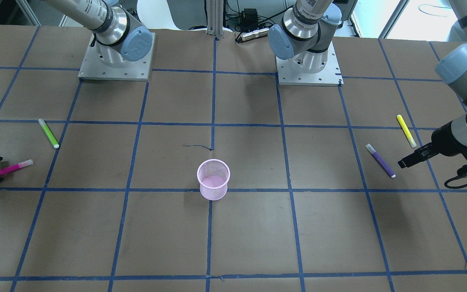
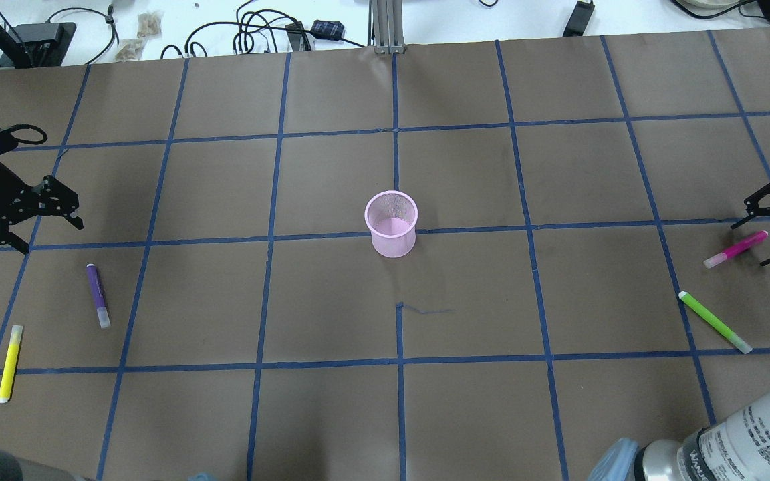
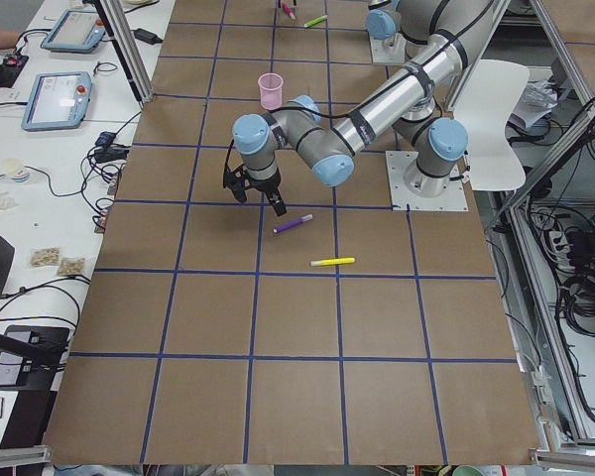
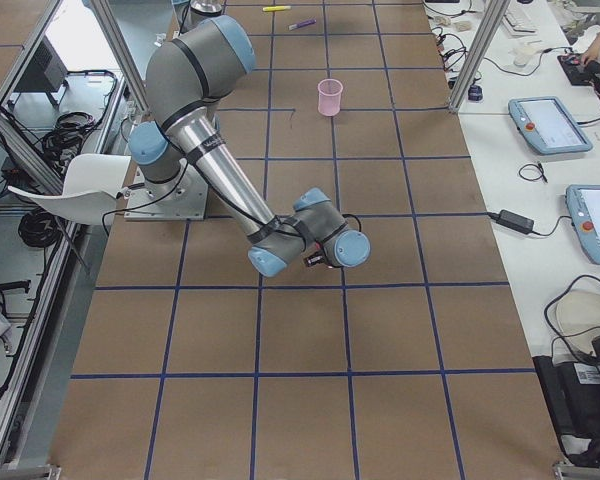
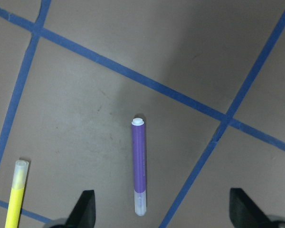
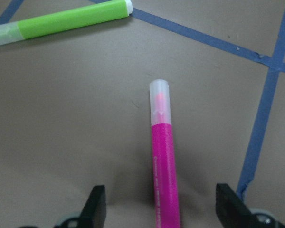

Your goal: Insert purple and pink pens into pink cup

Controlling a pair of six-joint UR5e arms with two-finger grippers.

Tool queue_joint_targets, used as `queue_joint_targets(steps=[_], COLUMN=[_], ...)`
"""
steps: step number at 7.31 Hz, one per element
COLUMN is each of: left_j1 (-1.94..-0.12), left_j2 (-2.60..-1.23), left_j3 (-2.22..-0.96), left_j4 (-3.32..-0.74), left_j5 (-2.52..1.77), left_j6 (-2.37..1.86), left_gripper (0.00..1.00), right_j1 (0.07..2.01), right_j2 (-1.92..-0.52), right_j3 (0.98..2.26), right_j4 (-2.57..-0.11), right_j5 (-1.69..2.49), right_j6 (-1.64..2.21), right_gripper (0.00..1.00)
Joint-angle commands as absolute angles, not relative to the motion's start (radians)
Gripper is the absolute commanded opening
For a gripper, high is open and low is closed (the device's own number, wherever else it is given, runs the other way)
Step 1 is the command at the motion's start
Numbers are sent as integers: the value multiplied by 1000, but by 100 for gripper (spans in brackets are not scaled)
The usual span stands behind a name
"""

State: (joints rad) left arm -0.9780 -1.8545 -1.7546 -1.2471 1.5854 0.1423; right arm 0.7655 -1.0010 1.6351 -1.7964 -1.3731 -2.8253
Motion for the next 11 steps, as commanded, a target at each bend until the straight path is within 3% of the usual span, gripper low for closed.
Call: queue_joint_targets(steps=[1,3,4,6,7,9,11], left_j1=[-977,-977,-977,-977,-976,-976,-976], left_j2=[-1891,-1922,-1931,-1962,-1979,-1990,-2011], left_j3=[-1775,-1842,-1856,-1859,-1861,-1859,-1856], left_j4=[-1153,-1032,-1020,-1012,-1012,-1014,-1009], left_j5=[1588,1586,1588,1588,1621,1640,1635], left_j6=[149,146,146,144,147,140,133], left_gripper=[100,100,100,100,84,79,78], right_j1=[765,765,765,765,773,842,973], right_j2=[-999,-1006,-1006,-1020,-1049,-1184,-1273], right_j3=[1635,1634,1634,1635,1635,1638,1637], right_j4=[-1789,-1787,-1787,-1763,-1741,-1553,-1551], right_j5=[-1368,-1365,-1365,-1365,-1350,-1254,-1223], right_j6=[-2784,-2784,-2763,-2686,-2622,-2408,-2184], right_gripper=[57,22,15,10,9,11,11])
